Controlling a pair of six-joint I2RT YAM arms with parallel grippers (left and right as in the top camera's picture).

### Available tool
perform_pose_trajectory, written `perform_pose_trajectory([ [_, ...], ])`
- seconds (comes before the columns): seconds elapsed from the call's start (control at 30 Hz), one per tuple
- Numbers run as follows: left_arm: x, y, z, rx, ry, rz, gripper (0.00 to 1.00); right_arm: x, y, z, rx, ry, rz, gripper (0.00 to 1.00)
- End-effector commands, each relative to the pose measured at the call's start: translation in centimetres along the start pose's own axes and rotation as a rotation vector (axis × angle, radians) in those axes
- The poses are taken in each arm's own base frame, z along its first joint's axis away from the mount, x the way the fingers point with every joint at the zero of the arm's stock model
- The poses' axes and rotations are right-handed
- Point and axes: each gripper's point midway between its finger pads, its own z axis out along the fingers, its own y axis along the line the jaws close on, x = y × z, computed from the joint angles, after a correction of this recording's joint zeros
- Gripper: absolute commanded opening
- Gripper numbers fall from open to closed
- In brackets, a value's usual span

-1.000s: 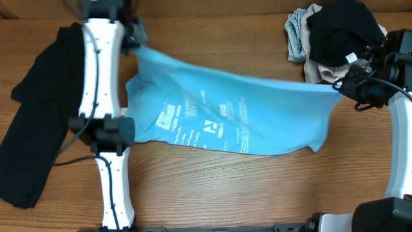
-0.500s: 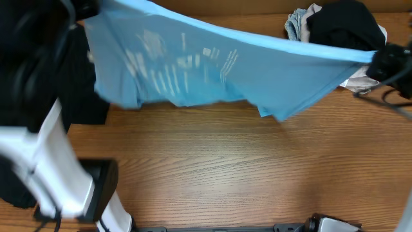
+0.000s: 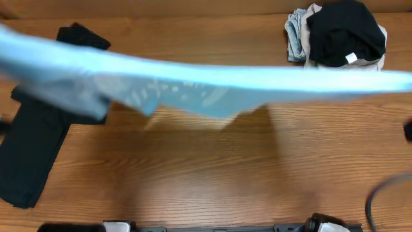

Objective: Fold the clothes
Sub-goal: 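Lift the shirt with both grippers and swing it toward the robot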

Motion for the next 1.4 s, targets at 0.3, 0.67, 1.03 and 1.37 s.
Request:
perform_pose_trajectory([
  [0.3, 1.7, 3.5, -2.5, -0.160, 0.067, 0.064, 0.04, -0.9, -0.4, -6.6, 0.044, -0.144, -0.016, 0.04],
  [0.67, 12.3, 3.8, 8.2, -0.288, 0.463, 0.213, 0.04, 1.8, -0.9, 4.2, 0.030, 0.140, 0.008, 0.04],
  [1.03, 27.9, 4.6, 19.0, -0.372, 0.868, 0.358, 0.04, 9.5, -1.7, 22.4, -0.027, 0.464, 0.022, 0.04],
  [1.37, 42.1, 4.7, 28.9, -0.363, 0.986, 0.386, 0.04, 17.3, 0.5, 38.9, -0.102, 0.537, -0.027, 0.04],
])
